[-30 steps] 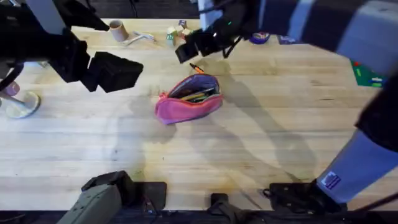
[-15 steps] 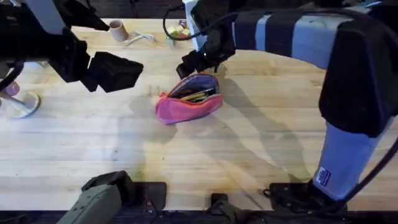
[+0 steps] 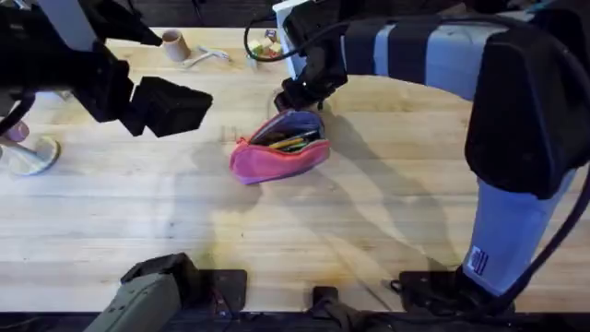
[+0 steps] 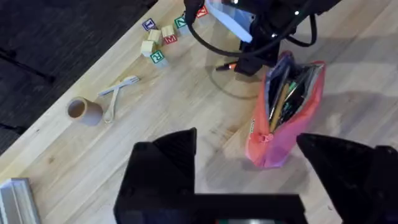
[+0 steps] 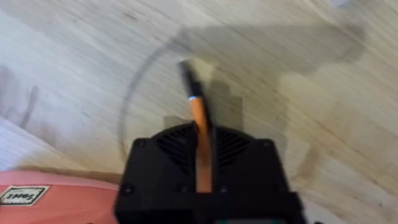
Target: Unzip the bag, pick up the pens from the table one at a time and place them inside, then zip the bag closed.
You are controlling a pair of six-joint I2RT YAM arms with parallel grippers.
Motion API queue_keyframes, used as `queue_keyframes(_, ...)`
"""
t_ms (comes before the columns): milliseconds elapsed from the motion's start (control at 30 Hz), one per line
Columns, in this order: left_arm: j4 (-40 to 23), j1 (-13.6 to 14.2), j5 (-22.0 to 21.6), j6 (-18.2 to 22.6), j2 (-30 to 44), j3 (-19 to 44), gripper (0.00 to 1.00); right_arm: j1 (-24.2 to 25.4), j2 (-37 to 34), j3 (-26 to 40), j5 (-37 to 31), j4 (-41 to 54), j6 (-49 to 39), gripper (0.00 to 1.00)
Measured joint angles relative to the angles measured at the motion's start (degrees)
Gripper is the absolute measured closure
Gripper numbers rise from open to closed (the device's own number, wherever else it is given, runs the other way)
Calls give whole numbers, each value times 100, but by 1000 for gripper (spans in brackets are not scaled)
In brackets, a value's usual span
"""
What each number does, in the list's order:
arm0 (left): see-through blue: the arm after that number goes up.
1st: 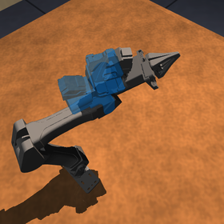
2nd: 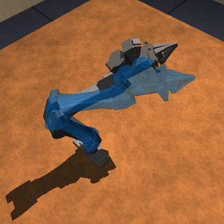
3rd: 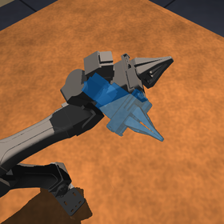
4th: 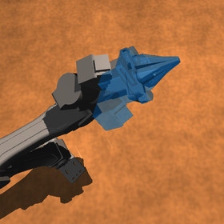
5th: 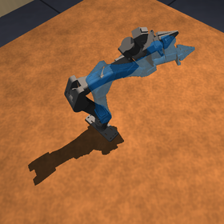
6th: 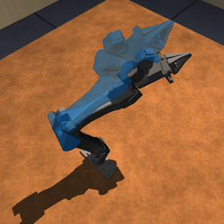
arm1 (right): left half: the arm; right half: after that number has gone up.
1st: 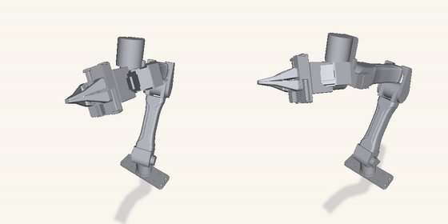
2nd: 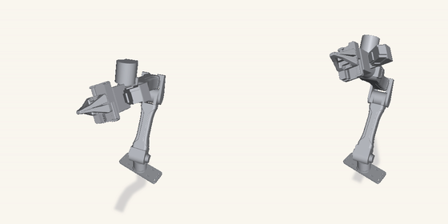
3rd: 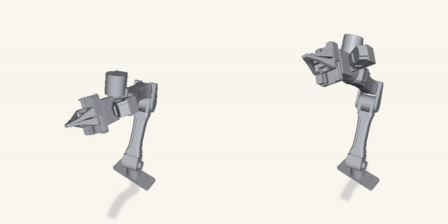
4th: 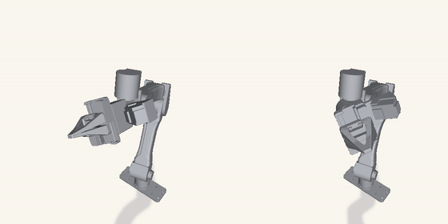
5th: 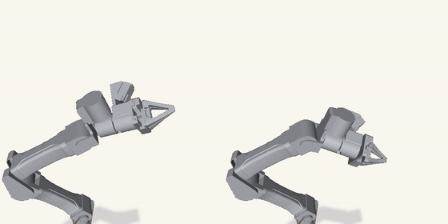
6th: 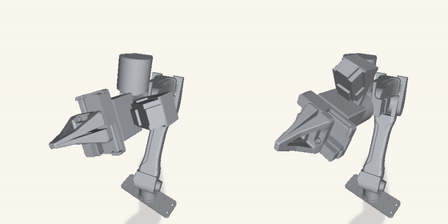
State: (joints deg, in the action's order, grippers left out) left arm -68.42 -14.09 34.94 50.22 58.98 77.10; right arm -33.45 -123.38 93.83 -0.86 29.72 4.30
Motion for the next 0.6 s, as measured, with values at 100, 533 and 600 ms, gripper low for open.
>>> queue_keyframes(100, 0, 0, 0, 0, 0, 0, 1, 0, 0, 1, 0, 7, 0, 759)
queue_keyframes(533, 0, 0, 0, 39, 0, 0, 1, 50, -1, 281, -133, -8, 19, 970)
queue_keyframes(600, 0, 0, 0, 39, 0, 0, 1, 81, -1, 480, -138, 7, -1, 970)
